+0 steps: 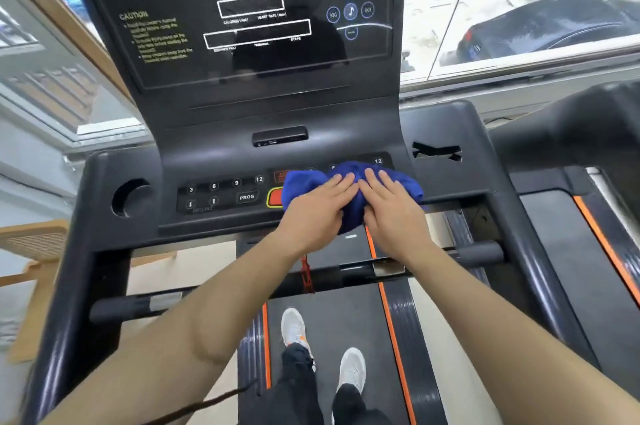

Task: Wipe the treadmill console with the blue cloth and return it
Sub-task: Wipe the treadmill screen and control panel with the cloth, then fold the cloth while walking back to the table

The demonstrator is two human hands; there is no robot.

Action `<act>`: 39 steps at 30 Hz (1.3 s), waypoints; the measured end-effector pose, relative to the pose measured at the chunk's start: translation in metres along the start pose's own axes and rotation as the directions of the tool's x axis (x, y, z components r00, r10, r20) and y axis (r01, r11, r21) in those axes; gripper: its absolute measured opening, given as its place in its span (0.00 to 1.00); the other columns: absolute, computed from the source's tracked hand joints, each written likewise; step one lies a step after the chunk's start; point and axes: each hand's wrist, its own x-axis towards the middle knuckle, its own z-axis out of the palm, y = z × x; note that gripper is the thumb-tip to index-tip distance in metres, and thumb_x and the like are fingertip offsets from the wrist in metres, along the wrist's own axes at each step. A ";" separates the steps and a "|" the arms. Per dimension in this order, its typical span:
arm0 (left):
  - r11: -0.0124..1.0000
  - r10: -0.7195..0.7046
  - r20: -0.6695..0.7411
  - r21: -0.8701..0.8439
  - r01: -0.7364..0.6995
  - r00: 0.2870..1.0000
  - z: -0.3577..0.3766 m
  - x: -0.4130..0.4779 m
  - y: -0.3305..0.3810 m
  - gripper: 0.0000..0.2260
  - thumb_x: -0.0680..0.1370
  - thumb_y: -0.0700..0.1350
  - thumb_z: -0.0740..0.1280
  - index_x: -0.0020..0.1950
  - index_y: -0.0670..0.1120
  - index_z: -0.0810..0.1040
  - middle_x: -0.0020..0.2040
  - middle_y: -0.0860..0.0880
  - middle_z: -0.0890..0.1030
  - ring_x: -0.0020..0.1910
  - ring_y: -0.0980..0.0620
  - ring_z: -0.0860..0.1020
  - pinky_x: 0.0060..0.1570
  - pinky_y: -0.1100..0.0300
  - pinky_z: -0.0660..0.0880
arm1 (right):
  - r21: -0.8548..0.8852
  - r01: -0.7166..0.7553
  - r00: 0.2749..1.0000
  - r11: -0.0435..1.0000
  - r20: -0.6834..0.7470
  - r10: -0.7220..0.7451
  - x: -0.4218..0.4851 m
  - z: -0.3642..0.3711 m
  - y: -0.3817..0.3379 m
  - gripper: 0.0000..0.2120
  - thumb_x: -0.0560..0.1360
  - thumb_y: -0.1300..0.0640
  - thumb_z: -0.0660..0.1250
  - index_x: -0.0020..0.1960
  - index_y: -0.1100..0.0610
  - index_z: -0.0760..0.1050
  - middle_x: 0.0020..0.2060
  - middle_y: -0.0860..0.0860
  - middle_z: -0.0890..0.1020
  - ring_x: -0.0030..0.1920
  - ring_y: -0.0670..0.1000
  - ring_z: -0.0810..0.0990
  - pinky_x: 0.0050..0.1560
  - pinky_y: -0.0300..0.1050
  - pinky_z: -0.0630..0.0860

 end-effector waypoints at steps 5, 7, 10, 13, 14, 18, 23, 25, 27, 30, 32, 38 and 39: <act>0.989 -0.058 -0.184 0.124 0.082 0.981 -0.001 -0.042 -0.018 0.20 0.69 0.34 0.74 0.60 0.48 0.83 0.60 0.50 0.84 0.53 0.45 0.82 0.46 0.51 0.83 | 0.041 0.143 0.989 0.989 0.039 -0.144 0.011 0.006 -0.028 0.23 0.70 0.67 0.72 0.65 0.58 0.79 0.67 0.57 0.79 0.65 0.61 0.78 0.63 0.56 0.76; 0.980 -0.174 -0.222 0.056 0.190 0.959 -0.013 -0.051 -0.014 0.16 0.70 0.34 0.71 0.54 0.48 0.82 0.51 0.49 0.84 0.47 0.44 0.80 0.43 0.48 0.80 | 0.141 0.152 0.985 0.978 0.060 -0.161 0.017 -0.001 -0.051 0.21 0.70 0.68 0.70 0.61 0.56 0.82 0.62 0.56 0.82 0.62 0.60 0.81 0.59 0.53 0.78; 0.882 -0.449 -0.198 -0.257 0.396 0.871 -0.033 -0.073 -0.005 0.18 0.69 0.37 0.68 0.57 0.51 0.77 0.48 0.52 0.78 0.47 0.49 0.75 0.47 0.54 0.74 | 0.408 0.008 0.990 0.913 0.128 -0.066 0.020 -0.013 -0.084 0.19 0.69 0.66 0.64 0.56 0.51 0.82 0.53 0.50 0.85 0.54 0.55 0.81 0.55 0.50 0.77; 0.748 -0.606 -0.103 -0.411 0.521 0.789 -0.055 -0.101 -0.006 0.23 0.67 0.42 0.73 0.60 0.53 0.75 0.43 0.53 0.77 0.42 0.53 0.77 0.43 0.57 0.75 | 0.718 -0.207 0.970 0.665 0.239 0.044 0.015 -0.028 -0.103 0.20 0.67 0.70 0.64 0.53 0.51 0.80 0.47 0.47 0.83 0.47 0.49 0.81 0.47 0.39 0.78; 0.724 -0.626 -0.059 -0.413 0.552 0.778 -0.062 -0.109 -0.007 0.25 0.66 0.45 0.76 0.61 0.53 0.75 0.42 0.53 0.78 0.41 0.54 0.78 0.42 0.58 0.75 | 0.766 -0.229 0.964 0.600 0.263 0.032 0.012 -0.033 -0.107 0.21 0.67 0.71 0.64 0.54 0.50 0.78 0.45 0.48 0.83 0.45 0.50 0.82 0.43 0.36 0.78; 0.586 -0.594 0.183 -0.569 0.577 0.783 -0.093 -0.134 -0.002 0.17 0.70 0.50 0.78 0.57 0.50 0.82 0.41 0.54 0.83 0.39 0.57 0.80 0.45 0.58 0.75 | 0.742 -0.201 0.936 0.640 0.338 -0.098 -0.003 -0.053 -0.117 0.26 0.67 0.71 0.66 0.59 0.49 0.76 0.42 0.49 0.78 0.37 0.47 0.78 0.37 0.36 0.74; 0.581 -0.468 0.123 -0.703 0.410 0.875 -0.130 -0.150 0.020 0.06 0.79 0.38 0.68 0.50 0.44 0.85 0.45 0.44 0.86 0.43 0.55 0.80 0.49 0.56 0.76 | 0.642 -0.177 0.832 0.746 0.503 -0.236 -0.031 -0.073 -0.122 0.22 0.66 0.55 0.77 0.57 0.45 0.76 0.42 0.46 0.82 0.43 0.50 0.82 0.47 0.52 0.81; 0.596 -0.421 0.087 -0.723 0.348 0.903 -0.140 -0.155 0.028 0.06 0.79 0.40 0.68 0.50 0.46 0.85 0.49 0.39 0.84 0.46 0.52 0.80 0.52 0.55 0.76 | 0.725 -0.199 0.831 0.660 0.481 -0.279 -0.043 -0.081 -0.128 0.13 0.69 0.50 0.76 0.53 0.50 0.80 0.44 0.49 0.86 0.44 0.53 0.84 0.49 0.53 0.81; 0.631 -0.394 0.046 -0.713 0.307 0.918 -0.146 -0.161 0.033 0.06 0.78 0.43 0.68 0.48 0.50 0.85 0.47 0.36 0.82 0.44 0.50 0.78 0.51 0.54 0.75 | 0.793 -0.229 0.868 0.564 0.429 -0.250 -0.053 -0.087 -0.135 0.08 0.75 0.51 0.72 0.49 0.54 0.81 0.41 0.52 0.86 0.38 0.52 0.82 0.42 0.51 0.78; 0.674 -0.407 0.004 -0.674 0.303 0.913 -0.150 -0.183 0.034 0.05 0.78 0.43 0.70 0.45 0.51 0.85 0.32 0.48 0.78 0.36 0.55 0.74 0.41 0.58 0.72 | 0.798 -0.186 0.921 0.573 0.345 -0.182 -0.065 -0.092 -0.147 0.06 0.77 0.53 0.68 0.50 0.53 0.82 0.40 0.54 0.85 0.37 0.55 0.81 0.40 0.57 0.78; 0.697 -0.449 -0.011 -0.630 0.343 0.893 -0.152 -0.208 0.032 0.05 0.77 0.43 0.70 0.44 0.52 0.84 0.29 0.54 0.73 0.31 0.55 0.72 0.36 0.58 0.72 | 0.733 -0.123 0.936 0.669 0.309 -0.167 -0.073 -0.097 -0.161 0.08 0.76 0.57 0.67 0.50 0.46 0.82 0.41 0.49 0.86 0.42 0.56 0.83 0.44 0.54 0.80; 0.598 -0.557 -0.056 -0.720 0.353 0.828 -0.151 -0.302 0.030 0.04 0.72 0.46 0.70 0.43 0.51 0.85 0.30 0.51 0.74 0.31 0.55 0.72 0.35 0.59 0.69 | 0.457 0.017 0.943 0.889 0.287 -0.166 -0.096 -0.088 -0.209 0.15 0.73 0.65 0.60 0.48 0.48 0.79 0.39 0.47 0.82 0.39 0.52 0.80 0.35 0.44 0.73; 0.583 -0.582 -0.064 -0.728 0.361 0.810 -0.151 -0.318 0.030 0.04 0.72 0.46 0.71 0.43 0.51 0.85 0.30 0.53 0.74 0.31 0.56 0.71 0.35 0.60 0.68 | 0.464 0.011 0.945 0.886 0.284 -0.161 -0.099 -0.083 -0.216 0.13 0.73 0.65 0.61 0.48 0.49 0.79 0.40 0.47 0.82 0.40 0.52 0.79 0.37 0.44 0.72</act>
